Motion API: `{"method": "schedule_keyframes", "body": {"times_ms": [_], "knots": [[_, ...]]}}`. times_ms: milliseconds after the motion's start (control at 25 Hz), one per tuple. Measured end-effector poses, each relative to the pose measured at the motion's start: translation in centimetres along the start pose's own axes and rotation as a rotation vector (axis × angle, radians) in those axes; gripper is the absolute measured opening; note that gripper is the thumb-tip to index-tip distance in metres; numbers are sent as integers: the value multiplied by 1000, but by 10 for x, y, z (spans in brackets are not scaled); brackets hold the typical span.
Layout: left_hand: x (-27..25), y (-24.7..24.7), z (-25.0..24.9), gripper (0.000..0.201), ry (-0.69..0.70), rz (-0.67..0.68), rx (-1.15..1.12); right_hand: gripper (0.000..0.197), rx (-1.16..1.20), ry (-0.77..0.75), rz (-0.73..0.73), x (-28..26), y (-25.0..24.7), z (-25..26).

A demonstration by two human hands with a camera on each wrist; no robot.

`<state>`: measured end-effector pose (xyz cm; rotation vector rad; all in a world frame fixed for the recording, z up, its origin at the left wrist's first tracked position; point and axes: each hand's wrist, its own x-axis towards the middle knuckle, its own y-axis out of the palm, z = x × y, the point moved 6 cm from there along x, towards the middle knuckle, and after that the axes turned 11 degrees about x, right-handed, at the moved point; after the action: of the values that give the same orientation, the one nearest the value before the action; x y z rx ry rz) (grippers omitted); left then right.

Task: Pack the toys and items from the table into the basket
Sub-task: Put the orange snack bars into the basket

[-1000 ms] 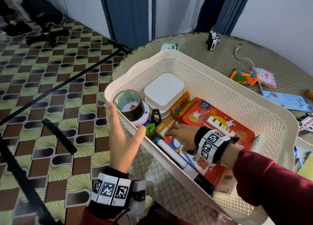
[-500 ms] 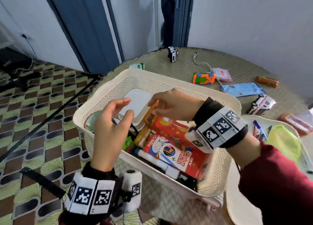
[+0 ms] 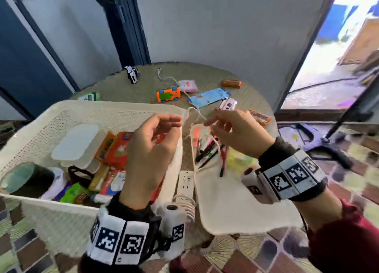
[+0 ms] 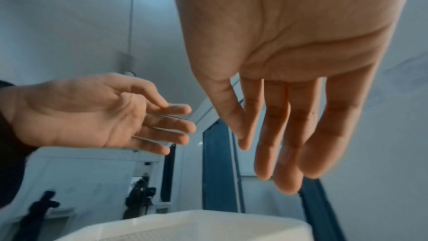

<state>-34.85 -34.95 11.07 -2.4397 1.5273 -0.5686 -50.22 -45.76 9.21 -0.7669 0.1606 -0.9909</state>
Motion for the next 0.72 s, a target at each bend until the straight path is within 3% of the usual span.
{"method": "schedule_keyframes", "body": {"times_ms": [400,600,720], "knots": [[-51,215,-8,14,22,413,92,16,13,370,-92,-158,-89,-167],[-53,302,3,14,51,602,200,15,75,493,-129,-205,-113,-225],[-42,345,15,14,38,647,239,13,114,546,-121,-219,-124,-257]]}}
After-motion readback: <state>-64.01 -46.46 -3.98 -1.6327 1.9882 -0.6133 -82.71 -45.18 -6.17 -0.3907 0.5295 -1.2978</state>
